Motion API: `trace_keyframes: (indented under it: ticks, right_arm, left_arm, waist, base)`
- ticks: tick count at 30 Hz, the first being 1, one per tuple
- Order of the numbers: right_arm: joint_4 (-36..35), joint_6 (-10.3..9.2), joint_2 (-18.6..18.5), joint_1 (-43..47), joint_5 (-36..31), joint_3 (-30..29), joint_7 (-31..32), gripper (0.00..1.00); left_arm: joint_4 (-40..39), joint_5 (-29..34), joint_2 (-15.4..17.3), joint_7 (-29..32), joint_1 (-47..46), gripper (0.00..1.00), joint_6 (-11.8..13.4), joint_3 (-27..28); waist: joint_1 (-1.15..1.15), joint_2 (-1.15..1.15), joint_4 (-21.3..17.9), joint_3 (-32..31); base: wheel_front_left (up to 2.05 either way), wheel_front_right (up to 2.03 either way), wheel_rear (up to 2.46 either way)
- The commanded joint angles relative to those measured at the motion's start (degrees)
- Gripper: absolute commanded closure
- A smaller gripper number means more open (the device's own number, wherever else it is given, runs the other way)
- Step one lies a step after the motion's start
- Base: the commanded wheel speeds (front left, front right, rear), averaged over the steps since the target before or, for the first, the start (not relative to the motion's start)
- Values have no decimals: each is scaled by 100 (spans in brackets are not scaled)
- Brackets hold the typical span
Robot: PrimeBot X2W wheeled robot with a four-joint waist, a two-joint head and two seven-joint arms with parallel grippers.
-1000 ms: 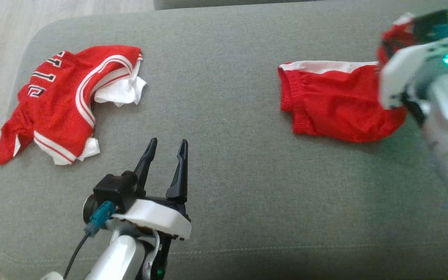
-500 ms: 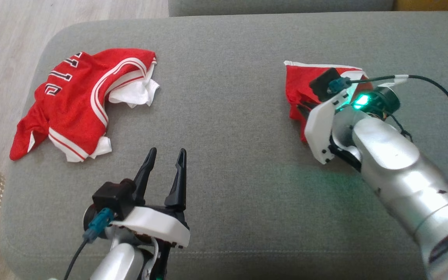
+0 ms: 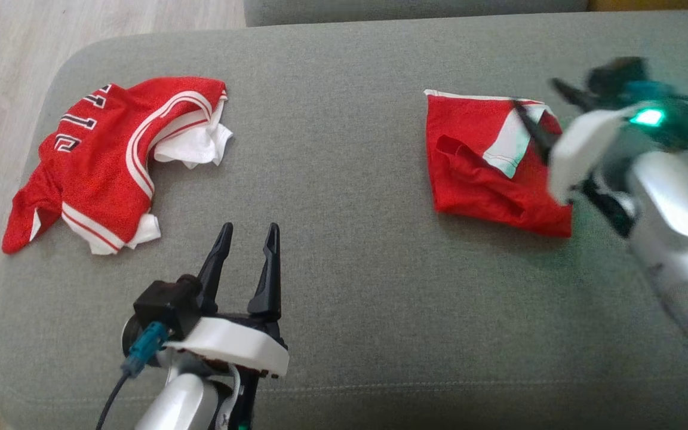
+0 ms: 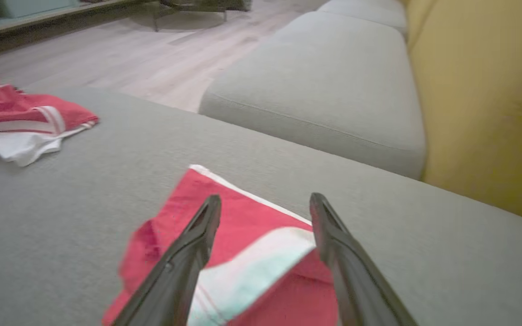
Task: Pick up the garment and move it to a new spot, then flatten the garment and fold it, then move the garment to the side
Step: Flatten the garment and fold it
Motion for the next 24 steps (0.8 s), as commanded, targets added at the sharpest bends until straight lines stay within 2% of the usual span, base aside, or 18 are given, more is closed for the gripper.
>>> trace_keyframes:
  ticks: [1, 4, 5, 6, 12, 17, 24]
  right_arm:
    - [-16, -2, -163, 125, -66, -198, -106, 0]
    - [204, -2, -250, 315, -140, -460, -87, 2]
    - [272, -2, -232, 390, -120, -540, -42, 75]
    - [334, -2, -212, 452, -120, -601, -2, 100]
    - [801, -2, -15, 620, -383, -784, 193, 100]
    - [959, -2, 205, 509, -486, -926, 2, 100]
    - [1056, -2, 203, 114, -633, -1018, -143, 100]
  left_arm:
    - [-244, 40, 54, -79, -104, 0, 47, 236]
    - [-286, 81, 28, -105, -98, 0, 65, 240]
    - [-296, 98, 12, -113, -100, 0, 73, 238]
    - [-305, 109, -7, -120, -104, 0, 77, 236]
    - [-288, 160, -122, -147, -174, 0, 33, 163]
    - [-247, 206, -165, -159, -265, 0, 9, 163]
    - [-243, 242, -205, -167, -282, 0, -24, 140]
  waist:
    - [0, 0, -4, 23]
    - [0, 0, 23, 60]
    - [0, 0, 40, 76]
    - [0, 0, 57, 96]
    - [0, 0, 233, 254]
    - [0, 0, 483, 396]
    - [0, 0, 689, 490]
  base:
    - [0, 0, 0]
    - [0, 0, 0]
    - [0, 0, 0]
    - [0, 0, 0]
    - [0, 0, 0]
    - [0, 0, 0]
    - [0, 0, 0]
